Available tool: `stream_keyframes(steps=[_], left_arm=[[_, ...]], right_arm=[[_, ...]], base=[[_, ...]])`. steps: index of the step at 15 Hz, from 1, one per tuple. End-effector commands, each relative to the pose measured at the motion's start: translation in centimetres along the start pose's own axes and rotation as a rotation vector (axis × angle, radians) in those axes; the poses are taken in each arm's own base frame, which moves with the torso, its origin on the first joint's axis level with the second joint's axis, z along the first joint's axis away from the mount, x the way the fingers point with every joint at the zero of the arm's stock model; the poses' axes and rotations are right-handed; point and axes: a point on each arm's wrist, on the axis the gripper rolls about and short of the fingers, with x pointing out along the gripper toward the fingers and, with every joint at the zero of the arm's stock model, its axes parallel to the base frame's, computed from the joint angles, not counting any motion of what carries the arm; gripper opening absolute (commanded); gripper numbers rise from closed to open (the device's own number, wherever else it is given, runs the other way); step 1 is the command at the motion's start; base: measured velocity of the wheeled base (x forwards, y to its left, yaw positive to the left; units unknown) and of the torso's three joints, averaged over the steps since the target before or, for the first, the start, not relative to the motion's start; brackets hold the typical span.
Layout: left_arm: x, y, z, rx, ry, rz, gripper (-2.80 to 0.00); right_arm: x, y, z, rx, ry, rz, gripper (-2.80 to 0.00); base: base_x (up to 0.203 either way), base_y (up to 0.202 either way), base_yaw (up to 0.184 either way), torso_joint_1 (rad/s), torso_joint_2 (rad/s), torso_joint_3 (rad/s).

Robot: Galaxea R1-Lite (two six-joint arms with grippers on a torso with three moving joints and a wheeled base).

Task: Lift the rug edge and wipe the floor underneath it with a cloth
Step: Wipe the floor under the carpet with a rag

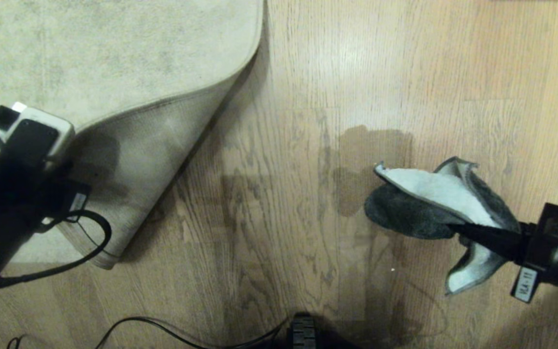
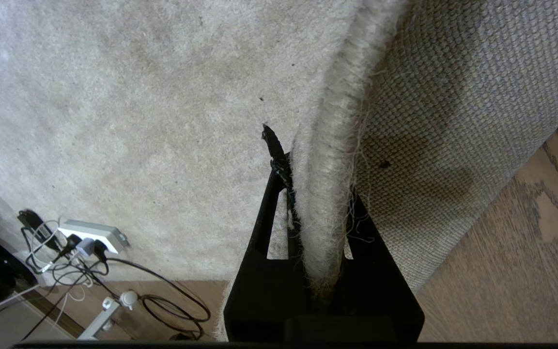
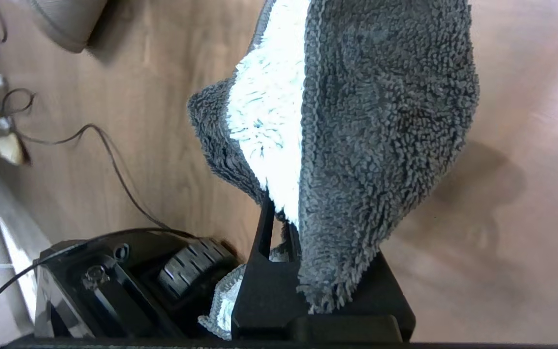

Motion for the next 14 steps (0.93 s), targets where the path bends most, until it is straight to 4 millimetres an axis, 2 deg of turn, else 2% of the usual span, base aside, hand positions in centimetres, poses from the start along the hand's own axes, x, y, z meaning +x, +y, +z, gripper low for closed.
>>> stream_keyframes(steps=[1, 3, 9, 14], left_arm=[[0.1, -0.1, -0.1, 0.003, 0.005, 0.001, -2.8], [0.1, -0.1, -0.1, 0.004, 0.005, 0.001, -2.8], [0.2, -0.1, -0.1, 0.004, 0.005, 0.001, -2.8], [0.1, -0.1, -0.1, 0.002, 0.005, 0.001, -2.8]], right_arm=[[4.1, 1.4, -1.3, 0.001, 0.065, 0.064, -2.8], [6.6, 2.8, -1.8, -0.015, 0.047, 0.091, -2.8], [14.5, 9.8, -1.5, -0.01, -0.029, 0.078, -2.8], [19.3, 14.7, -1.9, 0.002, -0.06, 0.076, -2.8]], base=[[0.0, 0.0, 0.0, 0.0, 0.0, 0.0], [0.0, 0.0, 0.0, 0.0, 0.0, 0.0], [0.0, 0.0, 0.0, 0.0, 0.0, 0.0], [0.0, 0.0, 0.0, 0.0, 0.0, 0.0]])
